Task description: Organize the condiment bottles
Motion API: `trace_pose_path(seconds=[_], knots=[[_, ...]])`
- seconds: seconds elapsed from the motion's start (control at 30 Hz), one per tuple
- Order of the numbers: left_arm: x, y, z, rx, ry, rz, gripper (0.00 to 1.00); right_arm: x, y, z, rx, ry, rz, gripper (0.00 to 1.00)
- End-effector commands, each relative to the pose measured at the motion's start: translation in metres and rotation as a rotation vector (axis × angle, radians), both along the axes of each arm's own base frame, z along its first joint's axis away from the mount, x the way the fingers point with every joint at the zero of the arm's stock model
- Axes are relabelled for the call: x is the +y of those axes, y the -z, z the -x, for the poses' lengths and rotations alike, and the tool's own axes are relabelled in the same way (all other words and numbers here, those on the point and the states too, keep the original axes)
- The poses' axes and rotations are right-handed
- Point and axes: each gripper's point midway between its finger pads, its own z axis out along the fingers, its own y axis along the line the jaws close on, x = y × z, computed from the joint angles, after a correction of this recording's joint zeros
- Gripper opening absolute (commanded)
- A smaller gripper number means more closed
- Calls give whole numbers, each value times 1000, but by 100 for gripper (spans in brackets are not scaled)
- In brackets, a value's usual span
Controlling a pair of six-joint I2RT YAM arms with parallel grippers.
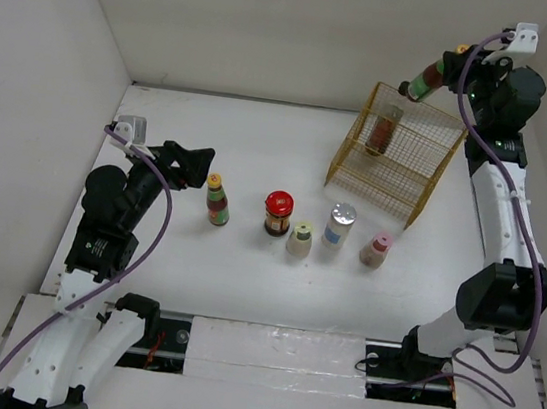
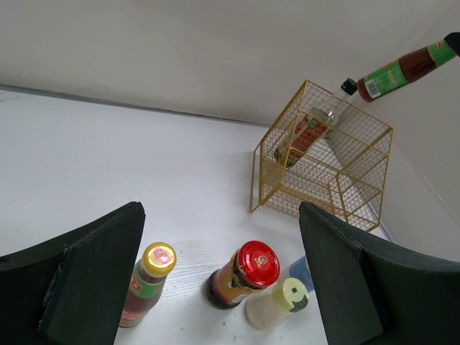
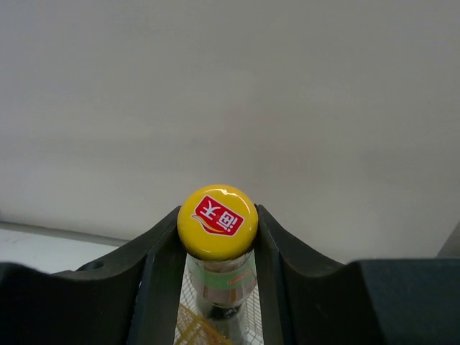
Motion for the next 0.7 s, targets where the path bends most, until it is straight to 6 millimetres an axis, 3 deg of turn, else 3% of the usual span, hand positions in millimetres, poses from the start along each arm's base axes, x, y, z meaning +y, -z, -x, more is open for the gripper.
trace_pose_path(seconds=[0.0, 0.17, 0.3, 0.4, 0.43, 0.67], knots=[[-4, -7, -1, -37, 18, 9, 85, -16, -45, 9, -100, 25, 19, 5], [-4, -7, -1, -37, 18, 9, 85, -22, -30, 7, -68, 36, 17, 4], [-4, -7, -1, -37, 18, 9, 85, -20, -44, 31, -129, 41, 20, 4], [-4, -4, -4, -26, 18, 7, 85, -27, -44, 31, -131, 62, 28, 4], [-5, -4, -3, -26, 27, 6, 85, -25, -28, 21, -91, 45, 30, 4], [-3, -9, 1, -44, 18, 10, 83, -31, -9, 2, -51, 54, 28, 3]])
